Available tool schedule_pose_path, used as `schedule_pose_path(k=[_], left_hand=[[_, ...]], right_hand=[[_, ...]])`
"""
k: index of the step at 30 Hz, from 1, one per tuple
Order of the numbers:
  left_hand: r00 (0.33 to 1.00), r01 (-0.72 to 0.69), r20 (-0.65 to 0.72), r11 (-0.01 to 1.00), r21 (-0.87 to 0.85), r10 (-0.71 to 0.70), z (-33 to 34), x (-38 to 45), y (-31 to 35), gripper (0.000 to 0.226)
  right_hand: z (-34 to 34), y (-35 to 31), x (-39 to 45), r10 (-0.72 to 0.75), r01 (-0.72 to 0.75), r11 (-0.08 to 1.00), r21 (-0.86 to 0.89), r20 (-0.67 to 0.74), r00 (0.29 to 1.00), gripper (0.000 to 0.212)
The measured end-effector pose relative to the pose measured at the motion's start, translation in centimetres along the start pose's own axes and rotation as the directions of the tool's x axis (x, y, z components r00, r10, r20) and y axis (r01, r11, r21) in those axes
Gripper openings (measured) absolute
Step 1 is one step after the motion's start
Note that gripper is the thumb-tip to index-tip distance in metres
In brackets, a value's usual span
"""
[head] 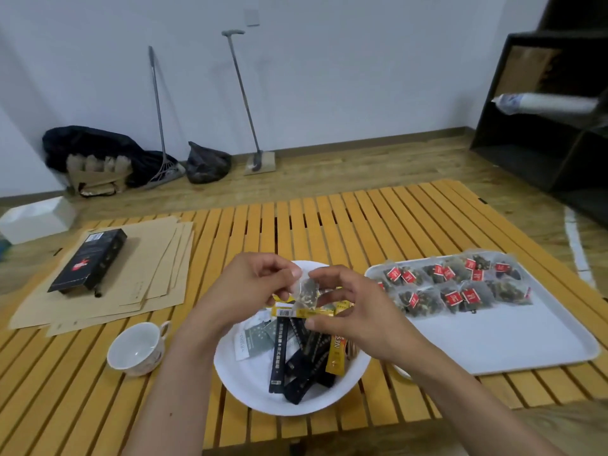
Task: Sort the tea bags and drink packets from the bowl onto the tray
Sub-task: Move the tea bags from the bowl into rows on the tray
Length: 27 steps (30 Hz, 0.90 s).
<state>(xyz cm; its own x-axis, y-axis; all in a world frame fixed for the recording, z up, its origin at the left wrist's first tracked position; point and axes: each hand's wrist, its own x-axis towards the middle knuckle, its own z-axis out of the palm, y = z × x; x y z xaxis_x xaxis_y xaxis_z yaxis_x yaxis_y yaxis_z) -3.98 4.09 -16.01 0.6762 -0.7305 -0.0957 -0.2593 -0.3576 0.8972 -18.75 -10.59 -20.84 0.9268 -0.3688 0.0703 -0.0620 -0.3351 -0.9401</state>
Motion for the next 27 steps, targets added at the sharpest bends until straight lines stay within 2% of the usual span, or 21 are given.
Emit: schedule_pose_path(k=[3,5,6,8,11,14,16,21,24,27], left_hand=[[0.992,0.121,0.056,0.972,-0.199,-0.112,2.6,0.7,-0.1,0.027],[0.975,0.213,0.130,0.918,-0.334,-0.179,4.1,1.2,-0.1,0.032],[0.967,0.249,0.156,0.890,-0.382,-0.203,4.7,1.4,-0.1,0.036],[0.957,0.285,0.172,0.866,-0.411,-0.234,5.5,1.6,0.1,0.040],[0.965,0.250,0.185,0.870,-0.425,-0.187,6.3,1.6,0.6,0.044],[0.981,0.159,0.166,0.908,-0.388,-0.101,7.1,1.3,1.1,0.024],[0.991,0.102,0.116,0.938,-0.332,-0.067,7.7,1.5,1.0,0.020],[1.000,-0.026,-0.007,0.957,-0.290,0.026,9.0,2.0,0.9,0.017],[0.996,-0.060,-0.079,0.951,-0.304,0.037,10.6,2.1,1.3,0.022],[0.993,-0.061,-0.113,0.901,-0.430,0.013,12.5,2.4,1.9,0.027]], right_hand=[[-1.5,0.0,0.1,0.066,-0.054,0.987,0.153,-0.075,0.995,0.035],[-2.5,0.2,0.1,0.097,-0.072,0.974,0.213,-0.107,0.989,0.017],[-3.0,0.3,0.0,0.114,-0.079,0.965,0.249,-0.130,0.985,0.012],[-3.9,0.5,-0.1,0.176,-0.114,0.932,0.343,-0.158,0.972,0.017],[-5.0,0.8,-0.4,0.267,-0.195,0.886,0.422,-0.119,0.956,0.021],[-5.6,1.4,-0.5,0.275,-0.204,0.883,0.422,-0.115,0.955,0.029],[-6.0,1.6,-0.4,0.266,-0.194,0.897,0.397,-0.134,0.955,0.032],[-7.0,1.5,-0.9,0.225,-0.168,0.945,0.279,-0.185,0.957,0.023],[-7.6,1.6,-1.0,0.237,-0.150,0.924,0.350,-0.220,0.946,0.026],[-8.1,1.9,-0.9,0.350,-0.183,0.831,0.525,-0.238,0.906,0.040]])
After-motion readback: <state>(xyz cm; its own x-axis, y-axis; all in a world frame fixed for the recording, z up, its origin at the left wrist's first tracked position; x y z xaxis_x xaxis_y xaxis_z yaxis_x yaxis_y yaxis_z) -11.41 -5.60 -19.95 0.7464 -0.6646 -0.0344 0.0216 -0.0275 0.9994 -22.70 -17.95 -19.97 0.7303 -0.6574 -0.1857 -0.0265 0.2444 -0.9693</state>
